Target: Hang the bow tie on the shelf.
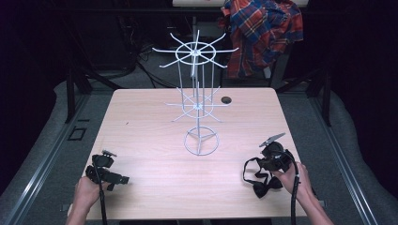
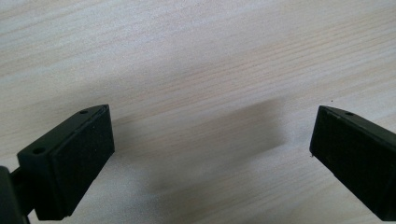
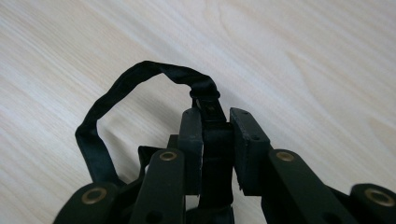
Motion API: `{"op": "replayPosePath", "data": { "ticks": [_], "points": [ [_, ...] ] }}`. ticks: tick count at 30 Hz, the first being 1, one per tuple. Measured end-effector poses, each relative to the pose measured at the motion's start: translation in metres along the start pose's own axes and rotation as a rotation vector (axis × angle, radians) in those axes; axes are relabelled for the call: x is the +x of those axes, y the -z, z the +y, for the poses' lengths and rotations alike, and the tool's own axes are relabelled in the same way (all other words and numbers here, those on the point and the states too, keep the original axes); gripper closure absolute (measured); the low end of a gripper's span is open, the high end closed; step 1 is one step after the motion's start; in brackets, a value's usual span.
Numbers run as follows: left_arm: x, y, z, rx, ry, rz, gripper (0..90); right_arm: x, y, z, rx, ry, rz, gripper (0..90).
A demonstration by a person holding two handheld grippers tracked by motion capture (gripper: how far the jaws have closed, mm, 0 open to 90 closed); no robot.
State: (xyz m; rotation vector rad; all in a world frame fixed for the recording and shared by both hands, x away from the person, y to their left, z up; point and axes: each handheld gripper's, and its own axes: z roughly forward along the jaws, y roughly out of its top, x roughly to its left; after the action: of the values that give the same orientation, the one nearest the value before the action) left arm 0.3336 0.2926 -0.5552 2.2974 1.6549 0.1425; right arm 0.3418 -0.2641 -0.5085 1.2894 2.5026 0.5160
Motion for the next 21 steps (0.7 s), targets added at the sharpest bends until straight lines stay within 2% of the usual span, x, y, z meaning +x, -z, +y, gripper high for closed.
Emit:
{"op": "replayPosePath", "data": {
  "ticks": [2, 3, 7, 8, 13, 15, 16, 21],
  "points": [
    [0.000, 0.001, 0.000, -0.001, -0.006, -0.005, 0.0, 0.000, 0.006, 0.002, -0.027, -0.003, 0.006, 75.4],
    [0.000, 0.001, 0.000, -0.005, -0.006, -0.005, 0.0, 0.000, 0.010, 0.003, -0.033, 0.008, -0.008, 75.5],
    [-0.001, 0.002, 0.000, -0.010, -0.011, -0.004, 0.0, 0.001, 0.020, 0.006, -0.097, -0.010, 0.011, 75.5],
    [-0.001, 0.002, 0.000, -0.011, -0.012, -0.004, 0.0, 0.000, 0.023, 0.007, -0.094, -0.003, 0.005, 75.5],
    [-0.002, 0.004, 0.000, -0.022, -0.019, -0.009, 0.0, 0.002, 0.031, 0.013, -0.147, -0.006, 0.022, 75.5],
    [-0.002, 0.004, 0.000, -0.024, -0.021, -0.008, 0.0, 0.002, 0.036, 0.017, -0.148, 0.014, 0.011, 75.5],
    [-0.002, 0.004, 0.000, -0.024, -0.023, -0.008, 0.0, 0.003, 0.036, 0.017, -0.169, -0.005, 0.024, 75.5],
    [-0.002, 0.004, 0.001, -0.022, -0.024, -0.004, 0.0, 0.006, 0.045, 0.025, -0.207, -0.002, 0.028, 75.6]
  ]
}}
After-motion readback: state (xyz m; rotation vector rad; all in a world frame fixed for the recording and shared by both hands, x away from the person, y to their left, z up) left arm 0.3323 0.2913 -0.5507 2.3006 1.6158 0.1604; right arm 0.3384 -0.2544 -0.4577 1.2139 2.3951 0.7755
